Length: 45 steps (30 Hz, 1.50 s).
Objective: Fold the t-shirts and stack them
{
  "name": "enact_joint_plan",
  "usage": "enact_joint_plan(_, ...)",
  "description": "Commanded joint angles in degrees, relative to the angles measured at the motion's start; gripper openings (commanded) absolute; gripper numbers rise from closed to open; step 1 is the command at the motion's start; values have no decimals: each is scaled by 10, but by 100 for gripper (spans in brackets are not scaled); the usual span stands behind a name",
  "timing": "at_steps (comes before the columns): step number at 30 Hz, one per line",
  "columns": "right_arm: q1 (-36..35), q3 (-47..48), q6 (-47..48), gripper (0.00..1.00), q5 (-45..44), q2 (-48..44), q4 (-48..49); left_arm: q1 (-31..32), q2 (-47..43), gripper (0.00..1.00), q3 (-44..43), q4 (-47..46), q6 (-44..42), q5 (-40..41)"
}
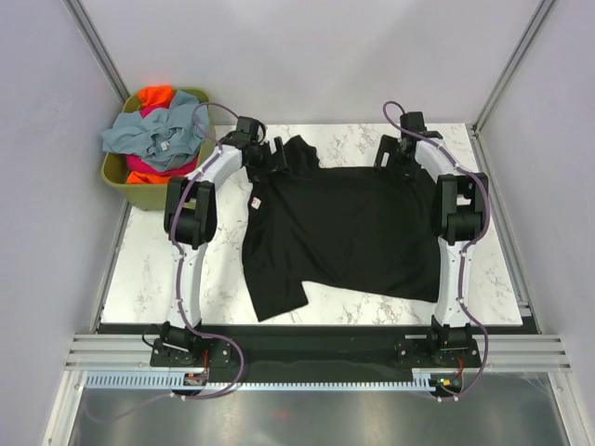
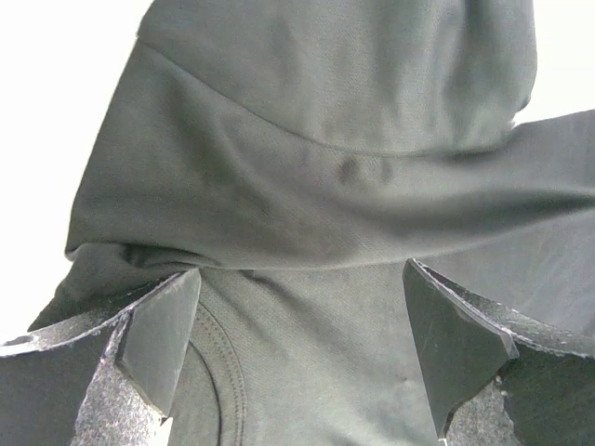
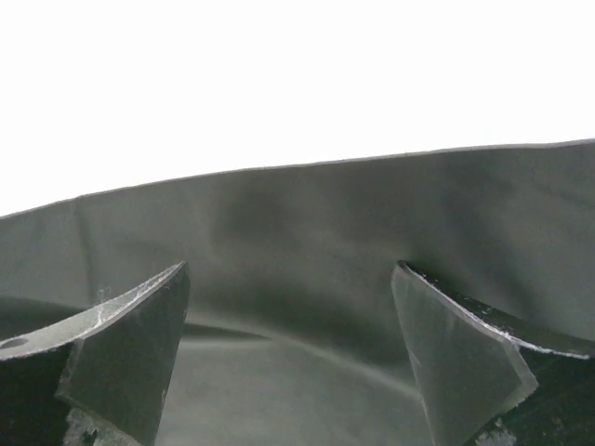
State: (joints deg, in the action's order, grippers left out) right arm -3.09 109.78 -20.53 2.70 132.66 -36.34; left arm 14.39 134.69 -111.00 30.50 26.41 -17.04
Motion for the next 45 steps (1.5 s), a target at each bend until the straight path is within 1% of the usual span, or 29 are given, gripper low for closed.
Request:
enact_joint_plan(1,0,59,-2,98,26,59,-8,-18,43,98,-51,31,15,10)
enact_joint_plan(4,-2,135,-9,98,54,124,-17,-44,48,98,-59,35,20,12)
enact_joint_plan(8,-8,253,-18,98,91,187,-22,-74,44,98,-56,38,18,8)
enact_joint_plan(12,-17,313,-28,98,117,226,-15,-88,27,98,-49,40,8,10)
enact_joint_plan(15,-19,288,-33,98,114,207,-8,-90,16,99,-63,40,-6,-9)
enact_joint_plan(17,-22,262,-28,98,111,175,2,-89,0,99,-79,42,-6,-31)
enact_joint_plan(20,-21,254,-17,98,116,131,5,-85,-37,100,-98,46,-7,-36)
enact_joint_plan(22,-21,254,-7,98,123,93,5,-79,-67,99,-100,55,-9,-21)
enact_joint_plan(24,-21,243,-1,98,128,62,2,-73,-122,100,-92,85,-13,19)
enact_joint_plan(25,-22,234,5,98,135,26,2,-66,-144,100,-83,97,-13,36)
enact_joint_plan(26,-22,205,7,98,143,5,0,-61,-201,100,-46,112,-14,70)
enact_joint_plan(27,-22,183,7,98,144,-19,0,-57,-236,100,-14,112,-12,87)
enact_joint_plan(28,-24,154,8,98,141,-73,1,-43,-269,100,21,111,-9,105)
enact_joint_plan(29,-26,80,8,98,123,-105,18,-33,-310,100,107,102,-8,165)
enact_joint_plan(30,-31,36,7,98,109,-138,29,-24,-387,100,162,53,-5,198)
enact_joint_plan(31,-44,-13,3,98,95,-206,44,-18,-439,100,230,-9,6,204)
enact_joint_plan(32,-50,-105,1,98,86,-241,77,-23,-483,100,387,-73,56,184)
enact_joint_plan(33,-55,-150,-2,98,79,-299,91,-47,-549,100,455,-143,83,145)
enact_joint_plan(34,-65,-189,-5,98,79,-325,102,-66,-572,100,514,-171,97,88)
enact_joint_plan(35,-68,-260,-11,98,79,-350,116,-78,-588,100,605,-194,115,-49)
enact_joint_plan(36,-72,-294,-13,98,80,-374,124,-79,-621,100,636,-179,121,-75)
enact_joint_plan(37,-75,-327,-17,98,81,-421,131,-49,-644,100,659,-150,126,-63)
enact_joint_plan(38,-76,-384,-20,98,82,-445,142,-19,-679,100,698,-121,137,23)
enact_joint_plan(39,-78,-409,-21,98,82,-467,144,15,-713,98,719,-105,149,63)
enact_joint_plan(40,-80,-432,-21,98,77,-508,148,75,-785,97,735,-75,163,94)
enact_joint_plan(41,-80,-467,-21,98,77,-526,149,99,-814,91,756,-54,194,144)
enact_joint_plan(42,-80,-482,-22,98,75,-542,148,119,-836,89,759,-28,209,163)
enact_joint_plan(43,-81,-494,-22,98,72,-567,148,143,-868,87,763,31,222,189)
enact_joint_plan(45,-82,-520,-23,98,77,-586,146,154,-885,81,772,75,246,191)
